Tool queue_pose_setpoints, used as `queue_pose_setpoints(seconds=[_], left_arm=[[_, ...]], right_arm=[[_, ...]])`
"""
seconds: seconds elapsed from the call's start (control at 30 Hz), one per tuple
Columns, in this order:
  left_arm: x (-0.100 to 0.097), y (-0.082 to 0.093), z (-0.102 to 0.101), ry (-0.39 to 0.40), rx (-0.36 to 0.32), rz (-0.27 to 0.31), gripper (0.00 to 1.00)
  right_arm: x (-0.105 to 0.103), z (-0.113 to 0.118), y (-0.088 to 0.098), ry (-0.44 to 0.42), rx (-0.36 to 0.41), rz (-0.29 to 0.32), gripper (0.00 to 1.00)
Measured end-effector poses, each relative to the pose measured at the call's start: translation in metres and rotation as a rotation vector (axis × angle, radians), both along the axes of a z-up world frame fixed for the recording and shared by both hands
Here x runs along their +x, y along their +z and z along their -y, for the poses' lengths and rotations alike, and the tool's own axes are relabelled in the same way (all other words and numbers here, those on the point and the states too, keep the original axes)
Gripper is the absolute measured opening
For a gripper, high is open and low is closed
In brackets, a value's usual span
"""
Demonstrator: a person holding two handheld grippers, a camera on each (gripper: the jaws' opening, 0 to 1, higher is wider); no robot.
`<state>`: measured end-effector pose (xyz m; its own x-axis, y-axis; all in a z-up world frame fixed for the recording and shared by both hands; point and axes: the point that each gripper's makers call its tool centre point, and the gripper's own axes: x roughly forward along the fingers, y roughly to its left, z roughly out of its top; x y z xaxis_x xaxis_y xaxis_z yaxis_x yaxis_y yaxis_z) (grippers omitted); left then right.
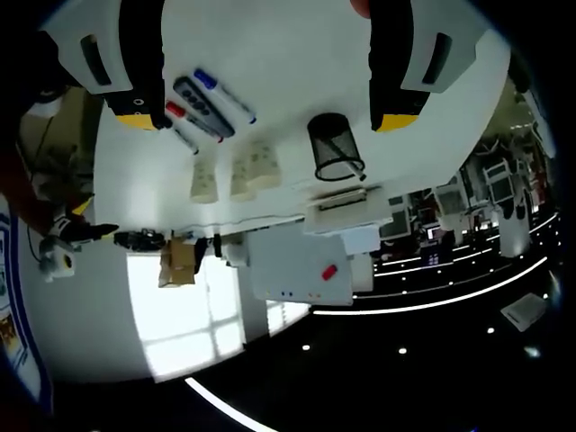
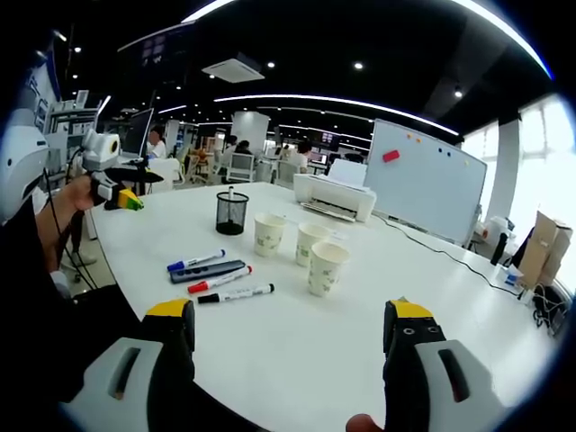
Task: Place the scattered laser pointers and whiteboard markers into the pen holder and stack the scattered paper cups together
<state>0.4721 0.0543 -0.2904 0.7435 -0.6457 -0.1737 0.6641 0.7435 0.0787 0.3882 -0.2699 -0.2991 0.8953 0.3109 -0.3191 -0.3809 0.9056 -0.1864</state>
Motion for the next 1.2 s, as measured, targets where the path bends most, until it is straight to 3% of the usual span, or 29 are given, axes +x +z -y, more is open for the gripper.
queue_pose_setpoints(seconds=[0.13,1.2], left_arm=[[0.0,0.004,-0.001,0.001,-0.031,0.001,0.97],[0.005,-0.029,0.015,-0.027,0.015,-0.076,0.94]], right_arm=[[0.0,0.001,0.0,-0.001,-0.001,0.0,0.81],[-0.001,0.002,-0.004,-0.008,0.009,-0.003,0.81]])
